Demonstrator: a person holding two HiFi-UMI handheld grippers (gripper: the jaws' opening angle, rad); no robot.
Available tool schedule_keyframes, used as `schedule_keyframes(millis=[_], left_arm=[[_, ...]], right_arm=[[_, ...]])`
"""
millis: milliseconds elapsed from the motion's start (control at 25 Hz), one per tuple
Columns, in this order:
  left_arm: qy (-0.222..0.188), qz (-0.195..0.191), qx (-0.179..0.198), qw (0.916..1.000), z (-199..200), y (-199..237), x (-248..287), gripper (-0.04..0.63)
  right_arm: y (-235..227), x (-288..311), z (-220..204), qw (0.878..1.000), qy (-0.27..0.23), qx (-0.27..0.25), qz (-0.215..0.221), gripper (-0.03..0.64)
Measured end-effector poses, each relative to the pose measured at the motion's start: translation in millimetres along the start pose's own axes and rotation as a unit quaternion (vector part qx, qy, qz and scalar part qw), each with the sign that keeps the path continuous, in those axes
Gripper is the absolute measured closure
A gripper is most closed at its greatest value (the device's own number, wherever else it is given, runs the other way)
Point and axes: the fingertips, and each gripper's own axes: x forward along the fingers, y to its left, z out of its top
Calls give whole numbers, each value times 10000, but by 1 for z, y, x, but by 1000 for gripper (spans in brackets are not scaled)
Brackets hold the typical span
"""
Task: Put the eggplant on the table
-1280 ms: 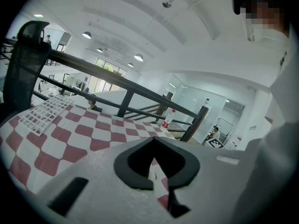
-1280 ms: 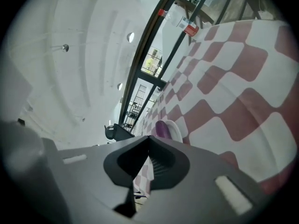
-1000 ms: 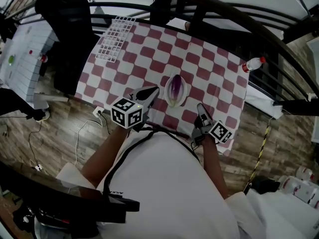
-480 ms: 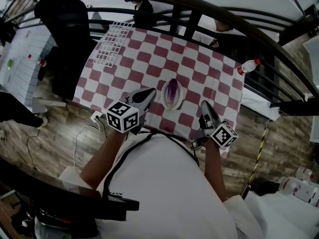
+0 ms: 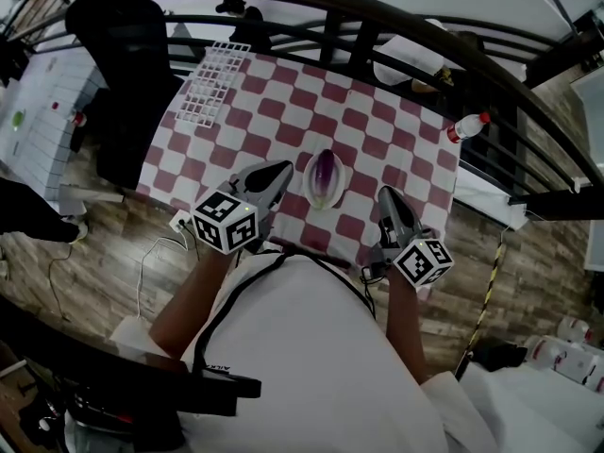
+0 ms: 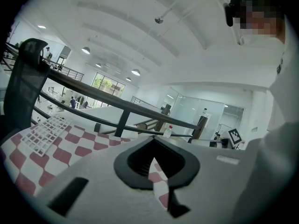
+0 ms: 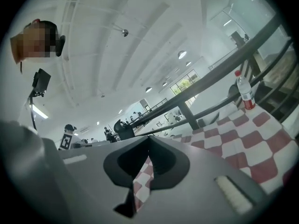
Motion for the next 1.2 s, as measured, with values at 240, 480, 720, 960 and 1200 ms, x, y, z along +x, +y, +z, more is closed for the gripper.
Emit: schedule_keyframes(millis=[240, 480, 720, 960, 1200], left_arm=[[-98, -76, 60, 9999, 10, -9, -3, 589], [-104, -102, 101, 9998, 11, -11, -3, 589], [-83, -47, 72, 9999, 7, -6, -6, 589], [-85, -25, 66, 9999, 7, -4, -8, 589], [-80, 21, 58, 9999, 5, -2, -11, 589]], right_arm=[[22, 1, 15, 9993, -87, -336, 156, 609], [33, 3, 16, 9977, -30, -636, 227, 611], [36, 5, 10, 9971, 107, -722, 237, 611], [40, 9, 8, 9963, 162, -784, 308, 611], [42, 11, 3, 9958, 229, -821, 340, 611]])
